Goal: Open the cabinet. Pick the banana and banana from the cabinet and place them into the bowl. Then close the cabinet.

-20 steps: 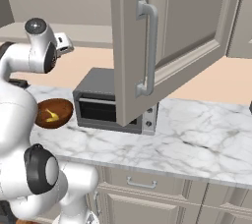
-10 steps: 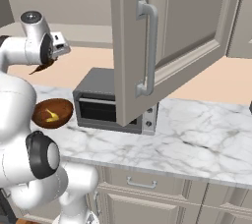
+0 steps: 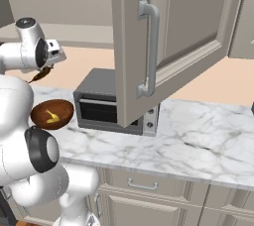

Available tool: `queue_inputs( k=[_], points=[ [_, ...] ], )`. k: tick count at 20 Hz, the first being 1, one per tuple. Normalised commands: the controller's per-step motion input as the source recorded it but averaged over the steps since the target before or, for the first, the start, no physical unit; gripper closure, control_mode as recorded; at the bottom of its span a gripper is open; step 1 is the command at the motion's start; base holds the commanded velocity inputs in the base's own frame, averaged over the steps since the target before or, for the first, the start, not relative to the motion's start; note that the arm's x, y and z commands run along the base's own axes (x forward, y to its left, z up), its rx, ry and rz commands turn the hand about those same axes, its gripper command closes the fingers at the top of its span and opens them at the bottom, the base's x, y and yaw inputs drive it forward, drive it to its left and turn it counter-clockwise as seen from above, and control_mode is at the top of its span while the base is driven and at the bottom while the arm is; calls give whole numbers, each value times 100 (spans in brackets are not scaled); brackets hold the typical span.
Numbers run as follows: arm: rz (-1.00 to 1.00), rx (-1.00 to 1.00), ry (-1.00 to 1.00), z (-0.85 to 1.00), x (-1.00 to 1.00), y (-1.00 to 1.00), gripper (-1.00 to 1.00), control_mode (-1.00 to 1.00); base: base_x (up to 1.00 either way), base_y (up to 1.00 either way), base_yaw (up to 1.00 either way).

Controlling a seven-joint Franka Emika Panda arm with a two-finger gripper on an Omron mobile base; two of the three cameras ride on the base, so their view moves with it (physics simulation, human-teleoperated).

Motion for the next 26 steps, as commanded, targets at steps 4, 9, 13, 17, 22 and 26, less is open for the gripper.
queue_inputs(
  k=[4,9,13,17,22,26],
  points=[
    [1,-2,0,-41,0,2,100,-100,0,0,0],
    [0,-1,0,-32,0,0,100,-100,0,0,0],
    [0,0,-2,-14,1,0,100,-100,0,0,0],
    [0,0,-1,-20,9,0,100,-100,0,0,0],
    [0,0,0,-30,9,2,100,-100,0,0,0],
    [0,0,0,-30,18,12,100,-100,0,0,0]
  ],
)
